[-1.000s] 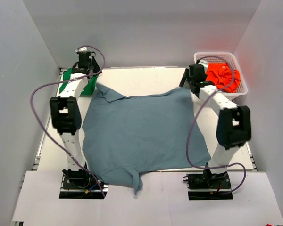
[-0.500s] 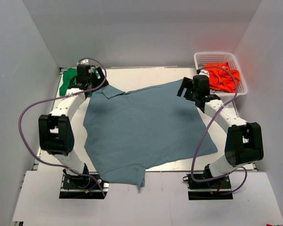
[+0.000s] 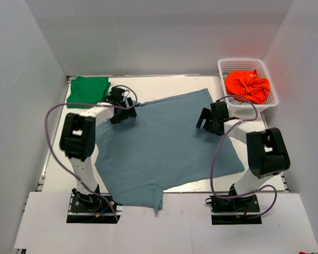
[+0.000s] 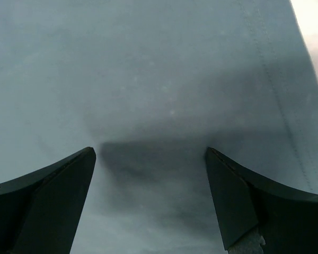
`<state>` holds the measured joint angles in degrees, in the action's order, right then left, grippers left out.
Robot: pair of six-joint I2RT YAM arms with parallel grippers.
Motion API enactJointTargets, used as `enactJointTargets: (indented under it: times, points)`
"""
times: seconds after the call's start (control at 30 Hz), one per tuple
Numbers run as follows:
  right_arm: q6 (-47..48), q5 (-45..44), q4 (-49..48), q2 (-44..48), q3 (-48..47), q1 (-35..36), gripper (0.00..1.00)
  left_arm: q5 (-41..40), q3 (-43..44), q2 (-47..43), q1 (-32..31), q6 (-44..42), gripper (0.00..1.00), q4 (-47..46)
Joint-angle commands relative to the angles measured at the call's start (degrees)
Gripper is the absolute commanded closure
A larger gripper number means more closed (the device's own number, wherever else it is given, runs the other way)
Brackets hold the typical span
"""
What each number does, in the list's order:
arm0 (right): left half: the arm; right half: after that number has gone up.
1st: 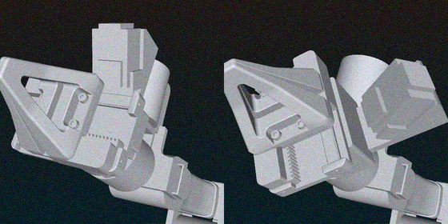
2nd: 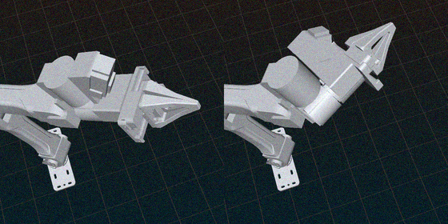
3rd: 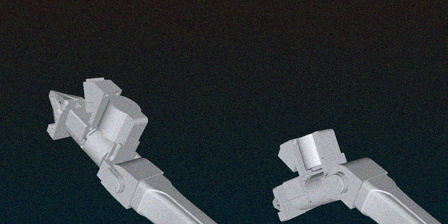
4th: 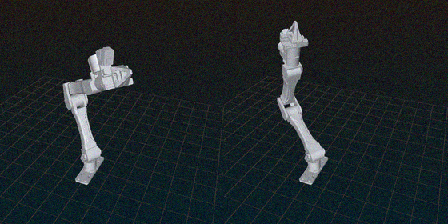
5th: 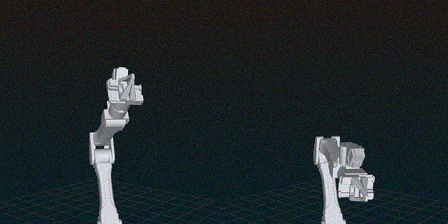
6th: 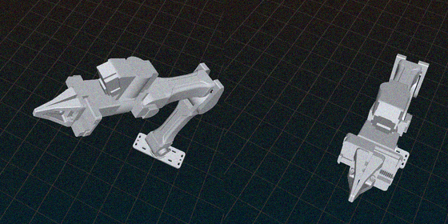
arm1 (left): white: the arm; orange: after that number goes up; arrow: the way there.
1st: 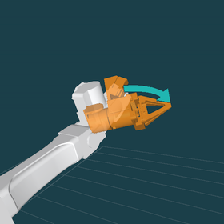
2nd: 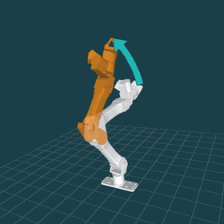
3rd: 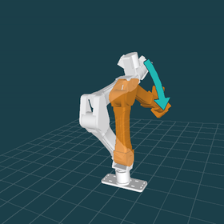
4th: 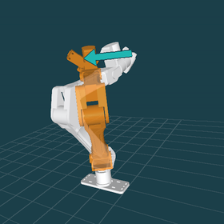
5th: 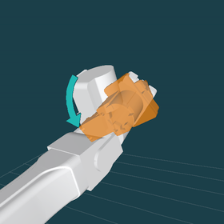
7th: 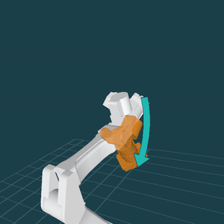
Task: Fold and stack the t-shirts
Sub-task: Flatten out the tshirt
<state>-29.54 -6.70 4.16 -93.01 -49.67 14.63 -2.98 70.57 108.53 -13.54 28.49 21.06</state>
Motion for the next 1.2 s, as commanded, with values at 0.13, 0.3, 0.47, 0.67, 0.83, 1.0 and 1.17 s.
enactJointTargets:
  times: [0.13, 0.3, 0.47, 0.67, 0.83, 1.0, 1.17]
  points:
    - [-5.0, -2.35, 1.98, -2.79, 0.19, -2.06, 0.1, -2.99, 18.09, 17.29, -2.63, -1.77, 0.0, 6.09]
    - [-5.71, -2.18, 2.43, -4.89, -0.95, -3.82, 0.1, -2.38, 35.58, 28.21, -3.25, -4.23, 0.0, 9.25]
    - [0.97, -2.27, 2.08, -6.22, -4.38, -3.12, 0.1, 1.83, 56.23, 38.5, -3.25, -7.74, 0.0, 11.02]
    - [5.37, -5.25, -0.47, 3.08, -3.68, -0.4, 0.1, 5.0, 64.62, 35.81, -3.77, -8.8, 0.0, 7.95]
    - [3.44, -3.77, 0.84, 10.64, 0.18, 0.92, 0.1, 1.42, 49.03, 18.77, -5.0, -9.42, 0.0, 9.95]
    - [-0.25, -1.12, -0.21, 14.43, 6.93, 1.01, 0.1, -2.38, 17.92, -4.87, -7.73, -1.87, 0.0, 8.49]
    - [-1.57, -2.87, 0.93, 16.28, 8.63, 0.66, 0.1, 1.91, -13.14, -26.22, -11.32, 10.43, 0.0, 10.39]
